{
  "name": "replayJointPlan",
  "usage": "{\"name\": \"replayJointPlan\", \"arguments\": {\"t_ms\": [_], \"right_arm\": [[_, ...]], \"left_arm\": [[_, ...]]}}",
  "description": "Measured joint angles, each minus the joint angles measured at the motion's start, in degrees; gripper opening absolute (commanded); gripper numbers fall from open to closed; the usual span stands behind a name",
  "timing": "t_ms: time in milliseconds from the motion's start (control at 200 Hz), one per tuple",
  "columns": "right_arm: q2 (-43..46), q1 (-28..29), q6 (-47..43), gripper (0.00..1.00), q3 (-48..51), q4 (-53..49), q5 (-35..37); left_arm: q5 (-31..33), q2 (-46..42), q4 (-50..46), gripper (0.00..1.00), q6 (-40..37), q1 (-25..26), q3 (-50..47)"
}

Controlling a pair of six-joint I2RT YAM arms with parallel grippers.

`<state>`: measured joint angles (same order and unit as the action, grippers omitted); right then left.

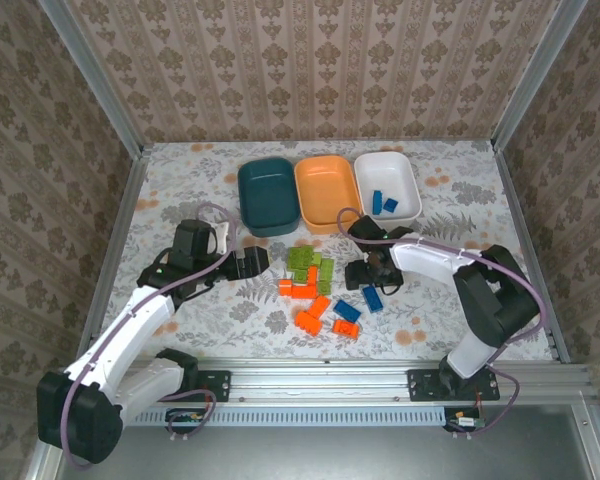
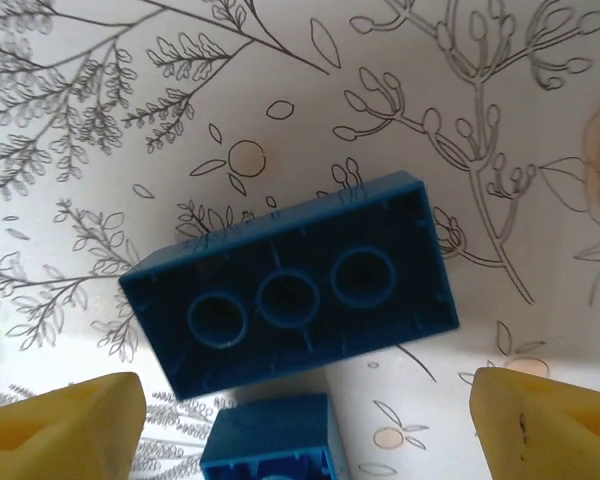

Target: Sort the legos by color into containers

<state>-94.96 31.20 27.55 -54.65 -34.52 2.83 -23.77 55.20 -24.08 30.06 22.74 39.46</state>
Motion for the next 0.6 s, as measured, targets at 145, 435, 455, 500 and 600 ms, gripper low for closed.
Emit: {"name": "replayJointPlan", "arguments": {"t_ms": [145, 435, 455, 500, 600], "right_arm": [[-1.44, 0.11, -0.2, 0.87, -0.76, 0.98, 0.02], [-4.42, 0.17, -0.96, 0.81, -3.56, 1.75, 2.23], [-4.68, 0.17, -1.05, 0.8, -3.93, 1.77, 2.49], [-5.49, 0.17, -1.51, 0.78, -4.94, 1.73, 2.91], [-7.3, 0.17, -2.19, 0.7, -7.17, 1.77, 3.19]], "left_arm": [[0.0, 0.0, 0.02, 1.0, -0.02, -0.11, -0.04], [0.04, 0.02, 0.02, 1.0, -0.02, -0.33, -0.09], [0.04, 0.02, 0.02, 1.0, -0.02, -0.33, -0.11], [0.04, 0.02, 0.02, 1.0, -0.02, -0.33, -0.13], [0.04, 0.02, 0.02, 1.0, -0.02, -0.33, -0.35]]}}
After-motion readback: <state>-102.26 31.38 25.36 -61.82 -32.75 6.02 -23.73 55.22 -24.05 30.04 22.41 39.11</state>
